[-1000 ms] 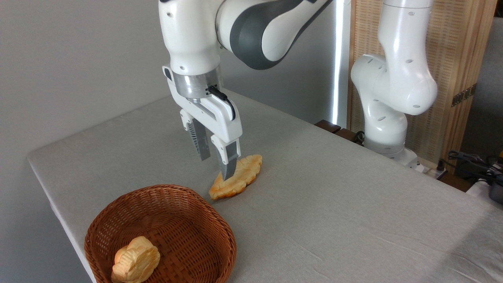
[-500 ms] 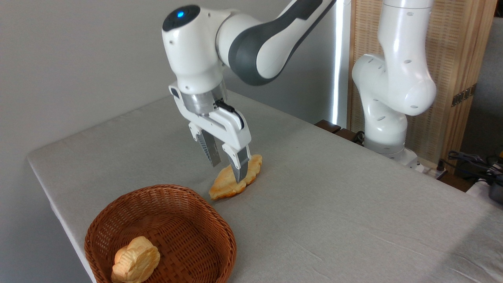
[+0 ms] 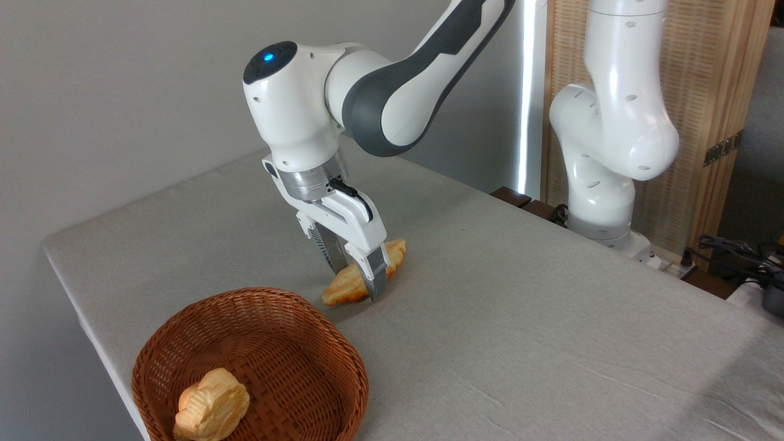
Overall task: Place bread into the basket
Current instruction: 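Close the gripper fingers around the middle of the flat bread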
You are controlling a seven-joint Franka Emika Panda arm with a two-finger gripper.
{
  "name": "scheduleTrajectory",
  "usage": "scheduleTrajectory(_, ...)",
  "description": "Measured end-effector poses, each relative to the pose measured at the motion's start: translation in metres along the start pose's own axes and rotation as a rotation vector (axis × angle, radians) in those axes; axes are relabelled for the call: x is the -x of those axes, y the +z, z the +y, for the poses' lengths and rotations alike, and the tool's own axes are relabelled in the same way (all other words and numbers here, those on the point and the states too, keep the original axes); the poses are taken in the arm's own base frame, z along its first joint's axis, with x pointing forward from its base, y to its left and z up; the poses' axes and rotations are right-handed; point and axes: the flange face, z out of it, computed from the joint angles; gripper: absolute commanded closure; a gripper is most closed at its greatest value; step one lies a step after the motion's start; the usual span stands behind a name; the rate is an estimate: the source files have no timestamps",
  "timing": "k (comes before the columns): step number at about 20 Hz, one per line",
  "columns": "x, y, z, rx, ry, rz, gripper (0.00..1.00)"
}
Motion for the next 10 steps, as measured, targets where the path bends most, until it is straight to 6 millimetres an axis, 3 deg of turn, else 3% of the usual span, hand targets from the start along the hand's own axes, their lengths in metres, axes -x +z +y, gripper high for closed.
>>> scheduleTrajectory(7,-0.0043,0.006,0.004,0.001,0.012,-0.013,0.0)
scheduleTrajectory(8,-0.0044,0.006,0.0042,0.0,0.013,-0.014,0.08)
scheduleTrajectory(10,-0.0042,0.006,0.0038,-0.009,0.017,-0.019,0.4)
